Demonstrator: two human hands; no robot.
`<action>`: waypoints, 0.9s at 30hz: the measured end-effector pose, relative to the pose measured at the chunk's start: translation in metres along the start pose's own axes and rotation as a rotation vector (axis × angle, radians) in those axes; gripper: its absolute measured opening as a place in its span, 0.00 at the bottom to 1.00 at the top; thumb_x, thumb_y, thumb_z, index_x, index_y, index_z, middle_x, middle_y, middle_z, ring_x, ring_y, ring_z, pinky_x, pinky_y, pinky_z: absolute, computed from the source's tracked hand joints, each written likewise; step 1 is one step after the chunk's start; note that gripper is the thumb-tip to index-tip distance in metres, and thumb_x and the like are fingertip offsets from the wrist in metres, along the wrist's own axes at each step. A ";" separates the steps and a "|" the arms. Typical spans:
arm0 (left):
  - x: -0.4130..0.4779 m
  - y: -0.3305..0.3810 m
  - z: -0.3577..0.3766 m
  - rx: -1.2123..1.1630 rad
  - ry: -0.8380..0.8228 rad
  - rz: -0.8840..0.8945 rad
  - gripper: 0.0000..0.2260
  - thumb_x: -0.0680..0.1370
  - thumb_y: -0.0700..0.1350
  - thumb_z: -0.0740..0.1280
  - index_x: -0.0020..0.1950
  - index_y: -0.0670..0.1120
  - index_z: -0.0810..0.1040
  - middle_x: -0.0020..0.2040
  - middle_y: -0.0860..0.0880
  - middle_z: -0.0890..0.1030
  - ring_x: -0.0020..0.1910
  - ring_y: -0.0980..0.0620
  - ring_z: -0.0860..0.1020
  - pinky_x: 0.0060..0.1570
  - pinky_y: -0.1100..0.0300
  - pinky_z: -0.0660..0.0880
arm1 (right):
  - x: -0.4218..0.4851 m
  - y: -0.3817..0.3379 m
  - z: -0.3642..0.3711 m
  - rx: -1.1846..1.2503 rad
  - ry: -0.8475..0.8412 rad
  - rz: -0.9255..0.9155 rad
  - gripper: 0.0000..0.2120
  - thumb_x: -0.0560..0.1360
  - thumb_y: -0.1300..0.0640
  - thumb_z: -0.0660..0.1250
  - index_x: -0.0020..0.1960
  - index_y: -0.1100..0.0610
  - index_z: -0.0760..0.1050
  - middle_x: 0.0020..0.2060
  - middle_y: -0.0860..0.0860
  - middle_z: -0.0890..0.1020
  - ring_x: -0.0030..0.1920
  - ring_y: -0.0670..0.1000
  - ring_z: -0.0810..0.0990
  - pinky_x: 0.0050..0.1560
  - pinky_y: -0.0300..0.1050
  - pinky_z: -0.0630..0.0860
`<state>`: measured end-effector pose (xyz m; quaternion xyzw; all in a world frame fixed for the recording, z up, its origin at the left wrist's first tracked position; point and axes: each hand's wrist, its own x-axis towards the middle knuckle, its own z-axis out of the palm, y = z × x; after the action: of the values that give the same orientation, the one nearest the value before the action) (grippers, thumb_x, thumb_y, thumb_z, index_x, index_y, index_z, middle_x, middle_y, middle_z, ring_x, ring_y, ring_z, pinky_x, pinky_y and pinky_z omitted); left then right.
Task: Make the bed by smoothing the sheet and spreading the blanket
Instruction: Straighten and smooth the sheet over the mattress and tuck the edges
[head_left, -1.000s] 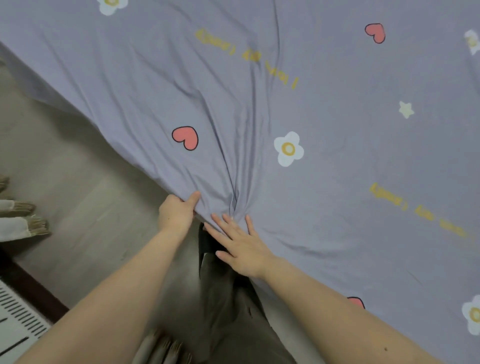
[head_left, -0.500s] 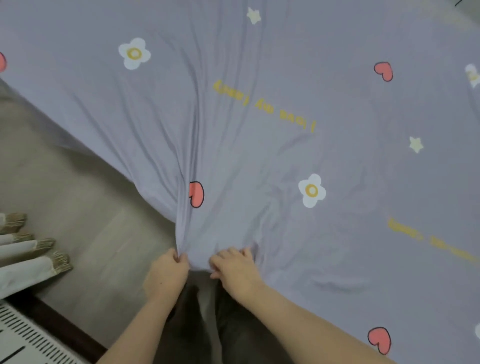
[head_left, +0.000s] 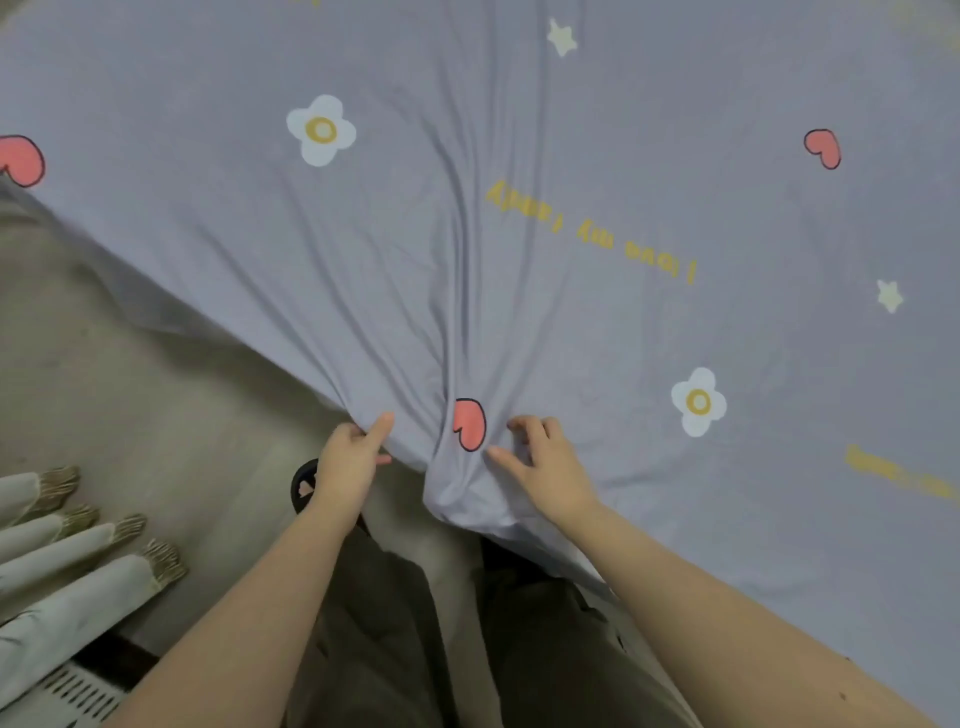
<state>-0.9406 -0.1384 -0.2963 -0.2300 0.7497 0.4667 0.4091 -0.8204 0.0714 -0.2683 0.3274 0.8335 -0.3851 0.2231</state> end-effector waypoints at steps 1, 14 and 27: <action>0.009 0.008 -0.005 0.054 -0.016 0.024 0.15 0.74 0.58 0.69 0.50 0.47 0.77 0.47 0.52 0.83 0.43 0.50 0.82 0.53 0.49 0.77 | 0.005 -0.012 0.007 0.012 -0.006 -0.002 0.25 0.73 0.37 0.66 0.63 0.50 0.70 0.56 0.49 0.71 0.56 0.52 0.75 0.59 0.50 0.74; 0.013 0.035 -0.137 0.564 0.203 0.253 0.14 0.78 0.52 0.63 0.35 0.48 0.73 0.30 0.53 0.79 0.33 0.51 0.77 0.32 0.58 0.67 | 0.018 -0.168 0.109 -0.499 0.093 -0.145 0.17 0.68 0.66 0.62 0.55 0.55 0.69 0.52 0.53 0.74 0.53 0.57 0.71 0.47 0.48 0.60; 0.077 0.078 -0.227 0.312 0.070 0.143 0.08 0.79 0.48 0.65 0.41 0.49 0.75 0.36 0.51 0.81 0.36 0.48 0.79 0.39 0.56 0.73 | 0.065 -0.249 0.105 -0.262 0.091 -0.327 0.17 0.76 0.54 0.64 0.64 0.55 0.69 0.59 0.53 0.71 0.57 0.57 0.72 0.50 0.53 0.76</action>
<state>-1.1313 -0.3010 -0.2680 -0.1260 0.8411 0.3644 0.3793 -1.0306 -0.1091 -0.2492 0.1730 0.9277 -0.2894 0.1605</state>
